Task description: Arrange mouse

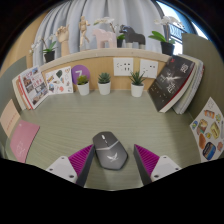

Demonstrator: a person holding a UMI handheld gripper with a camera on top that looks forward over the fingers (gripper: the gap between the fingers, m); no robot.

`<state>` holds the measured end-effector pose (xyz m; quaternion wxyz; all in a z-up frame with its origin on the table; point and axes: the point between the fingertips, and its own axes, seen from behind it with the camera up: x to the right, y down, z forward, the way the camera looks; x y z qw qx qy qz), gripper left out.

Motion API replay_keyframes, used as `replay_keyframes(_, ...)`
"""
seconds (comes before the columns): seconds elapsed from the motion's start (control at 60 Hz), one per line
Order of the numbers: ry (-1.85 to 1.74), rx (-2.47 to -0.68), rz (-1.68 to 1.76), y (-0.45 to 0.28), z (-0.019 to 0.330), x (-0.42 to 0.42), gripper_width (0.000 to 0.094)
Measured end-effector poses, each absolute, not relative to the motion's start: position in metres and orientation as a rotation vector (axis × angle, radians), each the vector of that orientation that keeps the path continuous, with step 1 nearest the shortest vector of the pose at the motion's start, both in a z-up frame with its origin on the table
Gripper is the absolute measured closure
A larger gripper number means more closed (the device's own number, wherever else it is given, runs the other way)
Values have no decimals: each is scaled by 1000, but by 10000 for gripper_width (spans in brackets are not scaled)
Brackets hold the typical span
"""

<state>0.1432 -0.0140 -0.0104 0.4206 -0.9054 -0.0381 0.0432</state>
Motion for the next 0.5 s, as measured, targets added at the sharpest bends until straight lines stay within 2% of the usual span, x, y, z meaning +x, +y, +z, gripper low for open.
replay_keyframes(0.2,-69,-2283,84,12,-12,154,420)
replay_keyframes(0.383,-59,-2299,64,17,-13,159,485)
replay_keyframes(0.45,-56,-2311,74,17,-14,158,524)
replay_keyframes(0.5,-35,-2327,75,17,-15,159,589)
